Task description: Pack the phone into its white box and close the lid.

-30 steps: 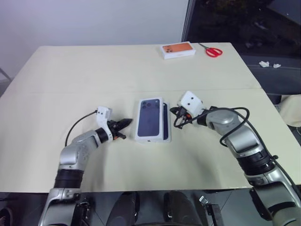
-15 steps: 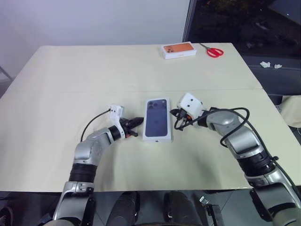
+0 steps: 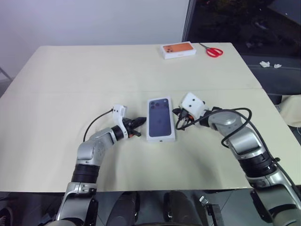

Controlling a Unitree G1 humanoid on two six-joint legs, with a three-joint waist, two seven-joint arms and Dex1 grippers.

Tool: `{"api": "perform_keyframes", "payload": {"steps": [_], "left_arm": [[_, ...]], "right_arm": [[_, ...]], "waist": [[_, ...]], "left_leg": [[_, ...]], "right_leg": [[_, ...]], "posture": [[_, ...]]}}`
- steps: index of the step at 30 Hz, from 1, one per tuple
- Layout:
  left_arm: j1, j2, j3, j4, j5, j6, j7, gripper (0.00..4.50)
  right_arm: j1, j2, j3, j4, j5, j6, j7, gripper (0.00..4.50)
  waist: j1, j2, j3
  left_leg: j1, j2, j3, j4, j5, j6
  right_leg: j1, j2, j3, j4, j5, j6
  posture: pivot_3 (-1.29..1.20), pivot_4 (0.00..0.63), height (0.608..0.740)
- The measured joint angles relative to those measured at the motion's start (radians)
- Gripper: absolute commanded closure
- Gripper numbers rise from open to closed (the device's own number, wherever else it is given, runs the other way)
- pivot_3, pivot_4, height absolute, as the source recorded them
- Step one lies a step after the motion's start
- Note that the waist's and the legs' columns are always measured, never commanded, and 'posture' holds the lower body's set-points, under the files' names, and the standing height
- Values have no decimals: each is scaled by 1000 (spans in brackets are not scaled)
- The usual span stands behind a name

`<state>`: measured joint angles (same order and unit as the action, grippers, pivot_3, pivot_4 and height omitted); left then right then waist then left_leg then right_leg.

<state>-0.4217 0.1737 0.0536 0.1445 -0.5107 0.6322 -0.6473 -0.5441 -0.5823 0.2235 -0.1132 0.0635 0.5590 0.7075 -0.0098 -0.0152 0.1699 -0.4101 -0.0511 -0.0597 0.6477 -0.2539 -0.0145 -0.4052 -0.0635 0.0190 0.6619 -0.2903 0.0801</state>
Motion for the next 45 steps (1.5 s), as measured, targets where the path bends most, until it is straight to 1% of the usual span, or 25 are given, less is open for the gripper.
{"api": "perform_keyframes", "payload": {"steps": [4, 8, 11, 18, 30, 39, 45], "left_arm": [[0, -5, 2, -19, -3, 12, 3, 4500], [0, -7, 2, -28, -3, 12, 6, 4500], [1, -7, 0, -29, -3, 14, 6, 4500], [7, -17, 0, -44, -3, 14, 7, 4500], [27, 2, -1, -48, -2, 13, 3, 4500], [30, -5, -11, -57, -2, 14, 1, 4500], [40, 39, 3, -73, -2, 12, 1, 4500]], "right_arm": [[-2, 31, -36, 0, 0, -7, -15, 4455], [-12, 40, -45, 0, -3, -23, -16, 4455], [-5, 11, -17, 1, -40, -40, -5, 4455], [44, -16, 26, 19, -91, -44, 21, 4455], [44, 2, 27, 24, -116, -43, 24, 4455], [29, 3, 28, 60, -133, -46, 26, 4455], [12, -3, 28, 73, -138, -67, 24, 4455]], "waist": [[0, 0, 0], [0, 0, 0], [1, 0, 0], [-1, 0, 0], [-2, 0, 0], [-1, 0, 0], [-3, 0, 0]], "left_leg": [[0, 0, 0, 0, 0, 0], [0, 0, 0, 0, 0, 0], [0, 0, 0, 0, 0, 0], [0, 0, 0, 0, 0, 0], [0, 0, 0, 0, 1, -1], [0, 0, 0, 0, 1, -1], [0, 0, 0, 0, 1, -1]], "right_leg": [[0, 0, 0, 0, 0, 0], [0, 0, 0, 0, 0, 0], [0, 0, 0, 0, 0, 0], [0, 0, 0, 1, 0, 0], [0, 0, 0, 1, 0, 0], [0, 0, 0, 1, 0, 0], [0, 1, 0, 1, 0, 0]], "posture": [[0, 150, 740], [0, 150, 740], [0, 150, 740], [0, 150, 740], [0, 150, 740], [0, 150, 740], [0, 150, 740]]}}
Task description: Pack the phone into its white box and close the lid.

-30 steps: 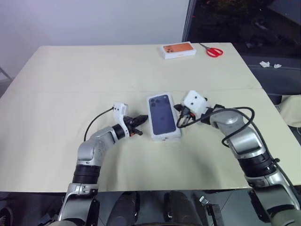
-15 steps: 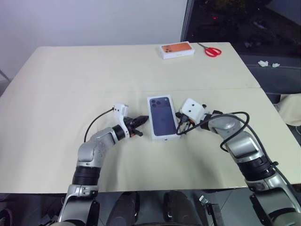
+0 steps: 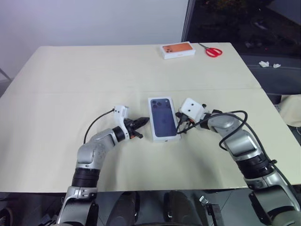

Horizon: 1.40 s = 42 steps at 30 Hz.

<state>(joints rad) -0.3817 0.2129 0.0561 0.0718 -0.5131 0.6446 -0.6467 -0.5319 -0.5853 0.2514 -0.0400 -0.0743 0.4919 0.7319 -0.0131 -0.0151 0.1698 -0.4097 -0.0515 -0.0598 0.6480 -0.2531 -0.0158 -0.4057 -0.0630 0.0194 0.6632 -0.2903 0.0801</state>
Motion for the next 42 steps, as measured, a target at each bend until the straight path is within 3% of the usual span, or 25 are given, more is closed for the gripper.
{"api": "perform_keyframes", "payload": {"steps": [5, 9, 15, 18, 22, 34, 38, 42], "left_arm": [[-47, 12, 44, 7, -8, -5, 14, 4500], [-161, -44, 69, 45, -10, -42, 52, 4500], [-223, -92, -43, 192, 86, -149, 39, 4500], [-214, -71, -101, 248, 151, -178, 33, 4500], [-193, -17, -178, 229, 226, -213, -1, 4500], [48, 111, -179, -44, 109, -40, -164, 4500], [60, 146, -154, -69, 76, -27, -193, 4500], [21, 208, -50, -71, 30, -19, -197, 3264]], "right_arm": [[-91, 20, -78, 65, 22, -40, -41, 4455], [-140, 75, -103, 87, 46, -54, -58, 4455], [-123, 127, -40, 169, 14, -92, -77, 4455], [-67, 123, 6, 181, -30, -128, -83, 4455], [-3, 84, 30, 98, -37, -116, -19, 4455], [164, -93, -14, -191, 175, 19, 282, 4455], [158, -92, -29, -192, 245, 75, 314, 4455], [87, -38, -108, -138, 356, 204, 297, 3230]], "waist": [[2, 0, 0], [6, -1, 0], [-1, -1, 0], [-2, 0, 0], [-3, 0, -6], [3, 1, -10], [0, 0, -9], [0, 2, -7]], "left_leg": [[0, 0, 0, 0, 1, -2], [0, -1, 0, 1, 3, -4], [0, -2, 1, 0, 3, -5], [0, -1, 0, 0, 3, -5], [15, -1, 0, -3, -1, 2], [18, 0, -1, -3, -3, 5], [15, 1, -1, -3, -3, 5], [8, 1, -1, -2, -3, 4]], "right_leg": [[0, 0, 0, 0, 0, 0], [1, -1, -1, 0, 0, 0], [0, 0, 0, 1, 0, 0], [-1, 0, 0, 1, 0, 0], [15, 1, 0, -3, -1, 0], [23, -1, -1, -9, -1, 1], [18, -1, 0, -9, -1, 1], [11, -1, -1, -7, -1, 1]], "posture": [[0, 150, 740], [0, 150, 740], [0, 150, 740], [0, 150, 740], [0, 150, 740], [0, 150, 740], [0, 150, 740], [0, 150, 740]]}}
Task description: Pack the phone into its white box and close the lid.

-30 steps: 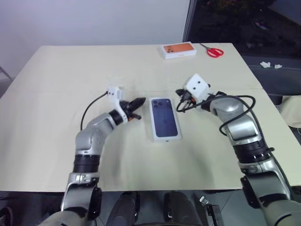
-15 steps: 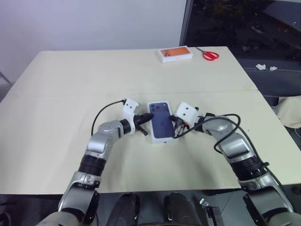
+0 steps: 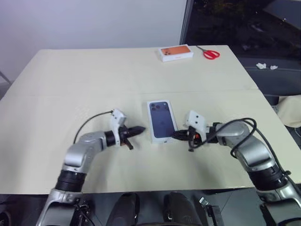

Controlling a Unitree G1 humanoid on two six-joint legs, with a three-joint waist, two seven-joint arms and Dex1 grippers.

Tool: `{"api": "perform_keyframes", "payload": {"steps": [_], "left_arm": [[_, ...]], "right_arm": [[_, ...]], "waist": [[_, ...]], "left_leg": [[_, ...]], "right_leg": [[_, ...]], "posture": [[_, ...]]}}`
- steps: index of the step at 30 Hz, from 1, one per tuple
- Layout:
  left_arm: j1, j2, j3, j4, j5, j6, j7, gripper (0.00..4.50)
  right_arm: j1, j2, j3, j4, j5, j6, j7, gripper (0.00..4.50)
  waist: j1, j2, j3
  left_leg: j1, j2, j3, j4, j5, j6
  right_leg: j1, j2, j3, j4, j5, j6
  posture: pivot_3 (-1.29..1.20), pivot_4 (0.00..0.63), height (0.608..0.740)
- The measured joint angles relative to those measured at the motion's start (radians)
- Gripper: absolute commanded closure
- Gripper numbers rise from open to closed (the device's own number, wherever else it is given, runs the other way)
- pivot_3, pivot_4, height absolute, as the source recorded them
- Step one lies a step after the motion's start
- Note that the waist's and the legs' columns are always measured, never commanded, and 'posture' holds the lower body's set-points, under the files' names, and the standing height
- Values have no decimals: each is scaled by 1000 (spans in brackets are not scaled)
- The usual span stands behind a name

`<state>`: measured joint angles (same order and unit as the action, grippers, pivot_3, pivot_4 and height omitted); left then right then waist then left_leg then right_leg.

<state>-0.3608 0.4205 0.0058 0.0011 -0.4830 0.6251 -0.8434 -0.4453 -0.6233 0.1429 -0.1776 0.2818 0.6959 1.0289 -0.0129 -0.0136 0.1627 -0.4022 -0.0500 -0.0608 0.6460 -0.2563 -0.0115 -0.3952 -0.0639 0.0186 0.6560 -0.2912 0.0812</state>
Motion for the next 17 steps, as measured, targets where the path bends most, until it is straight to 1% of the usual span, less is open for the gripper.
{"api": "perform_keyframes", "payload": {"steps": [1, 3, 6, 7, 9, 12, 17], "left_arm": [[-9, 16, 25, -4, -10, 3, 0, 2697], [-12, 63, 61, -14, -23, 3, -15, 1729], [40, 200, 121, -36, -43, -9, -96, 162], [63, 247, 145, -41, -43, -28, -122, 65], [109, 304, 191, -42, -42, -70, -166, 65], [151, 318, 213, -43, -43, -105, -197, 65], [279, 352, 275, -41, -39, -164, -208, 65]], "right_arm": [[-19, 3, -23, 4, 27, 23, 0, 2649], [-35, -11, -44, 3, 50, 25, 7, 1630], [-31, -40, -64, 7, 77, 4, 37, 53], [-31, -57, -79, 16, 87, -9, 51, 11], [-31, -87, -108, 34, 96, -31, 73, 11], [-29, -100, -117, 46, 99, -68, 97, 11], [0, -139, -138, 69, 114, -118, 131, 11]], "waist": [[1, 0, 0], [4, 0, 0], [0, 0, 1], [-1, 1, 2], [1, 1, 2], [6, 1, 2], [1, 2, 3]], "left_leg": [[-2, 0, 0, 0, 0, 0], [-5, 0, 0, 1, 0, 0], [-8, -1, 1, 0, 0, 0], [-8, -1, 2, 0, 0, 0], [-8, -1, 2, 0, 0, 0], [-8, -1, 1, 0, 0, 0], [-8, -1, 1, 0, 0, 0]], "right_leg": [[-2, 0, 0, 0, 0, 0], [-3, 0, -1, -1, 0, 0], [-8, -1, 1, -1, 0, 0], [-8, -1, 2, -1, 0, 0], [-8, -2, 1, -1, 0, 0], [-7, -2, 0, -1, 0, -1], [-8, -3, 1, -1, 1, -1]], "posture": [[0, 150, 740], [0, 150, 740], [0, 150, 740], [0, 150, 740], [0, 150, 740], [0, 150, 740], [0, 150, 740]]}}
